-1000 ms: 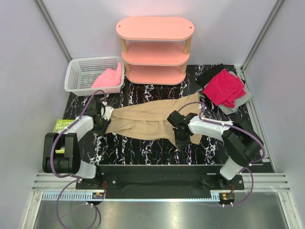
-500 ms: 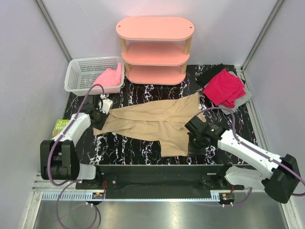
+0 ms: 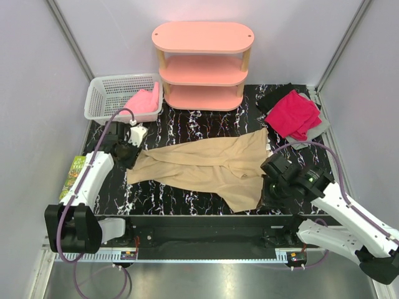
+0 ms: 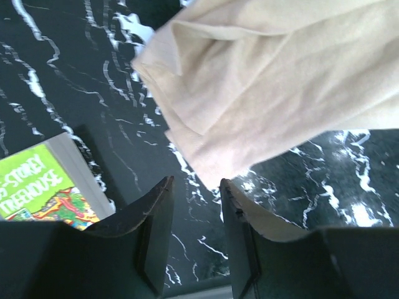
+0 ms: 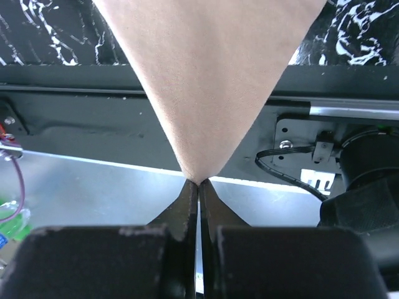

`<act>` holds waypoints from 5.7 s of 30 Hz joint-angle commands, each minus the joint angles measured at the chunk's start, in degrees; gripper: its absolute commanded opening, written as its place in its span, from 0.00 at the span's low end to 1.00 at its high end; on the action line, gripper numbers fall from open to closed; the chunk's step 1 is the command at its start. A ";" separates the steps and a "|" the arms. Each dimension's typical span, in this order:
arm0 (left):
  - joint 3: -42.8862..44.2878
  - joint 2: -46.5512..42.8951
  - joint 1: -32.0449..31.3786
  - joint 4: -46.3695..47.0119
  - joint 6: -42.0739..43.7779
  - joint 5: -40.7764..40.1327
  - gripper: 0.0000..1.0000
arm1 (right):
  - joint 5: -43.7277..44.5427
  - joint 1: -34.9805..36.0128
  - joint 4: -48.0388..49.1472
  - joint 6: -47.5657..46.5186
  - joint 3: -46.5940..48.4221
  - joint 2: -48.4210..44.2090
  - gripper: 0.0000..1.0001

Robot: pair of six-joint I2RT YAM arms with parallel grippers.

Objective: Fold and stack the t-shirts

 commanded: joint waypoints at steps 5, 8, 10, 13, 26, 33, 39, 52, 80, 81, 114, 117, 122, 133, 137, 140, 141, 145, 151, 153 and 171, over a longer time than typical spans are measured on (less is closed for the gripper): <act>2.80 -1.53 -6.78 -4.08 -2.75 3.84 0.41 | -10.74 0.71 -5.37 3.02 -0.46 -0.98 0.52; 1.48 -2.06 -12.84 -4.27 -3.98 0.69 0.41 | -10.52 0.71 3.50 2.85 3.12 2.09 0.76; 0.95 -1.89 -14.62 -4.35 -4.86 0.32 0.41 | -7.97 0.71 8.15 0.66 6.20 8.65 0.78; 0.69 -1.01 -16.47 -4.53 -5.39 1.02 0.41 | -2.61 0.63 15.88 -5.40 11.21 19.89 0.71; 3.32 4.97 -30.35 -2.16 -6.28 -1.87 0.39 | -0.65 -10.09 22.69 -19.75 52.08 71.26 0.54; 1.83 8.65 -34.49 6.01 -4.17 -3.90 0.36 | -9.01 -14.05 22.60 -18.78 58.86 77.33 0.53; 3.94 19.20 -34.67 7.86 -4.25 -4.43 0.34 | -11.21 -15.01 22.95 -18.51 58.52 81.20 0.54; 4.90 26.50 -34.67 7.42 -4.51 -3.90 0.32 | -16.83 -17.30 23.74 -18.25 61.50 89.46 0.53; 3.76 28.88 -39.93 4.70 -6.10 -6.45 0.32 | -19.30 -21.78 23.91 -19.13 65.02 96.41 0.52; 3.59 29.57 -40.73 4.35 -5.92 -6.19 0.32 | -19.38 -21.87 23.92 -19.04 65.02 96.41 0.52; 9.30 17.89 -27.78 -20.02 5.68 5.16 0.31 | -19.82 -24.42 24.00 -19.92 63.35 93.42 0.52; 9.91 17.63 -18.11 -11.78 4.54 0.95 0.30 | -20.26 -24.42 24.00 -20.01 63.00 93.42 0.52; 16.32 22.54 -7.61 -6.02 1.29 -3.90 0.29 | -20.35 -24.42 24.44 -20.01 62.03 93.16 0.52; 10.18 24.13 -3.91 -1.10 2.69 -2.67 0.29 | -20.79 -24.42 25.41 -20.01 60.27 92.54 0.51; 10.27 22.64 -4.00 -3.47 2.69 0.05 0.31 | -20.79 -24.42 25.41 -20.01 60.27 92.72 0.51; 10.88 21.06 -4.00 -5.57 2.87 1.72 0.32 | -20.88 -24.42 25.50 -19.83 60.27 92.81 0.51; 10.97 20.27 -4.00 -6.02 3.04 2.25 0.33 | -20.88 -24.42 25.41 -19.83 60.27 92.89 0.52; 11.93 18.07 -4.08 -7.78 3.22 3.30 0.37 | -20.88 -24.42 25.50 -19.92 60.36 92.81 0.53; 8.79 14.82 -7.41 -9.45 2.78 5.24 0.53 | -20.79 -24.42 25.41 -19.83 60.36 92.90 0.52; 7.55 14.81 -9.44 -8.31 2.26 4.28 0.54 | -20.97 -24.42 25.50 -19.83 60.45 92.98 0.52; 6.58 19.82 -10.15 -2.42 2.52 -1.53 0.49 | -21.14 -24.42 25.85 -20.10 58.87 92.37 0.52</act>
